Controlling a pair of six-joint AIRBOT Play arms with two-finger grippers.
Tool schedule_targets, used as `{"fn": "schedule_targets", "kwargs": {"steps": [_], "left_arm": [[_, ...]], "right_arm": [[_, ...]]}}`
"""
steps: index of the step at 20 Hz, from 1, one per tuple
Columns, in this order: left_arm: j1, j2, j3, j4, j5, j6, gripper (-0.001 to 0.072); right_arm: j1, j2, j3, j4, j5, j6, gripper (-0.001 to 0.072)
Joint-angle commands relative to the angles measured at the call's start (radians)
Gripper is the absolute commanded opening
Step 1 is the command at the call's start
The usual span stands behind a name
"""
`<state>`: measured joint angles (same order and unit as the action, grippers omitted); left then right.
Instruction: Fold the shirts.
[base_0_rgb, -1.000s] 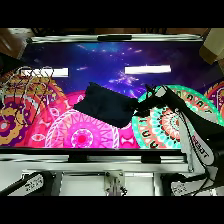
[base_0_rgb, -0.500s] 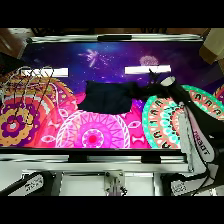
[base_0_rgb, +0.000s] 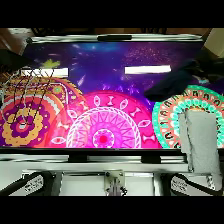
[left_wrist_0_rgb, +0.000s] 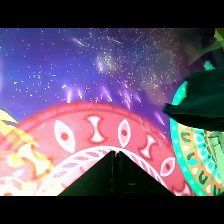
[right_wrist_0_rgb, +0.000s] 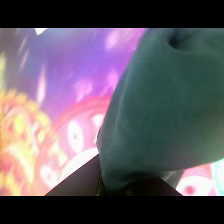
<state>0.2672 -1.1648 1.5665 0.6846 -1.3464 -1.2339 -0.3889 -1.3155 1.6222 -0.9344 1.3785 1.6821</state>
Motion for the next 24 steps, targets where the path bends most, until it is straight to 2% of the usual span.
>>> {"fn": "schedule_targets", "kwargs": {"steps": [1,7,10,12,15,20,21,22,23,24], "left_arm": [[-0.020,0.000,0.000,0.000,0.003,0.011,0.0034],[-0.021,0.000,0.000,0.000,0.002,0.011,0.0034],[-0.021,0.000,0.000,0.000,-0.002,0.022,0.0034],[-0.021,0.000,0.000,0.000,-0.001,0.023,0.0034],[-0.021,0.000,0.000,0.000,-0.002,0.040,0.0034],[-0.045,0.000,0.000,0.000,0.000,0.055,0.0034],[-0.050,0.000,0.000,0.000,0.000,0.056,0.0034],[-0.050,0.000,0.000,0.000,0.000,0.056,0.0034],[-0.050,0.000,0.000,0.001,0.000,0.056,0.0034],[-0.049,0.000,0.000,0.002,0.000,0.056,0.0034]], "right_arm": [[-0.195,0.090,0.018,-0.097,0.143,0.031,0.0072],[-0.376,0.164,0.018,-0.262,0.313,0.018,0.0072],[-0.380,0.193,0.015,-0.496,0.470,0.009,0.0072],[-0.380,0.227,-0.023,-0.605,0.482,0.008,0.0072],[-0.391,0.306,-0.174,-0.733,0.483,-0.002,0.0072],[-0.407,0.436,-0.593,-0.767,0.428,-0.009,0.0078],[-0.407,0.452,-0.666,-0.770,0.410,0.002,0.0141],[-0.407,0.461,-0.724,-0.773,0.403,0.004,0.0361],[-0.407,0.461,-0.769,-0.776,0.406,0.000,0.0508],[-0.407,0.460,-0.790,-0.777,0.406,-0.003,0.0508]]}}
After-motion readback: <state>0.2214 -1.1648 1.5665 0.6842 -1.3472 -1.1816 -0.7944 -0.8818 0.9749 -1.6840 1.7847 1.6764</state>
